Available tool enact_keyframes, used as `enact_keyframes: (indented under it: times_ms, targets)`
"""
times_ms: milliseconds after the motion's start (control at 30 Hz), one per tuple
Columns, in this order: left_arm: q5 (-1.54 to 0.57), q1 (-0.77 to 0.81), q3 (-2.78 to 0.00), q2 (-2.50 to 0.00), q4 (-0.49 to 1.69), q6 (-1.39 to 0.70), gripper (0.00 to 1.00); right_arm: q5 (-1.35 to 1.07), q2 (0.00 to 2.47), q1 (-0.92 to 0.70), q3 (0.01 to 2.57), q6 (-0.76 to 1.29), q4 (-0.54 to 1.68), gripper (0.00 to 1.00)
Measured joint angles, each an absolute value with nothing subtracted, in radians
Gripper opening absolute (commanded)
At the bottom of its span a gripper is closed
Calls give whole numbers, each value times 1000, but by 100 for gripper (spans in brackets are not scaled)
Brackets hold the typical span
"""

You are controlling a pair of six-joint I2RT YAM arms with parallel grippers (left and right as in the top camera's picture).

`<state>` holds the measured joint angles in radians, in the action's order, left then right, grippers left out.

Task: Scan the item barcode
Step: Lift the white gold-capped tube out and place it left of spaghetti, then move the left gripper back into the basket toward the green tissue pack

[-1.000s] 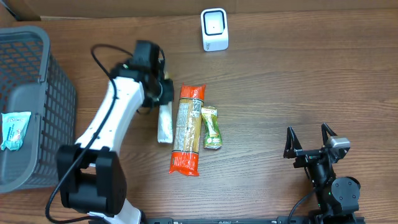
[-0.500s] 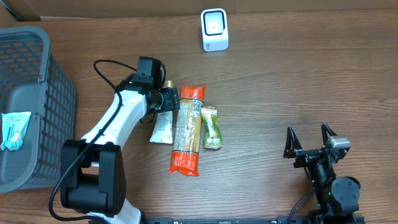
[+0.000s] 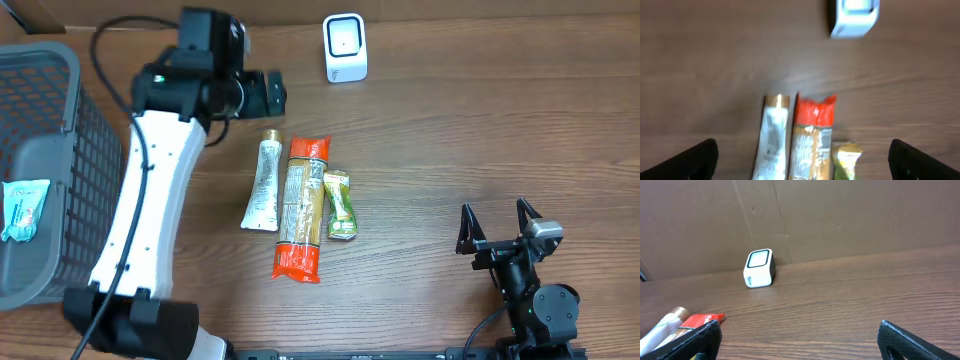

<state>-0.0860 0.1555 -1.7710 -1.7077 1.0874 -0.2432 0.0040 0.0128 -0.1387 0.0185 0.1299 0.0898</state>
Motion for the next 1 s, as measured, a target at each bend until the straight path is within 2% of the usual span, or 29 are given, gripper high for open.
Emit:
enact_keyframes:
  times_ms: [67,333,667,833,1000]
  targets:
    - [-86,155,-1827,-1684,1100,-216,95,4,13,-139,19,130,90,100]
    - [-35,154,-1870,-1690,1221,-180,98,4,13,-139,19,130,90,100]
    - [143,100,-2244,-1691,1434,-203,100,4,13,-139,19,130,90,100]
    - [220,-13,-2353,-1684,1542,-262,99,4,13,-139,19,130,90,100]
    - [245,-204,-2370,-1676,1615,-324,95,4,13,-139,19,130,90,100]
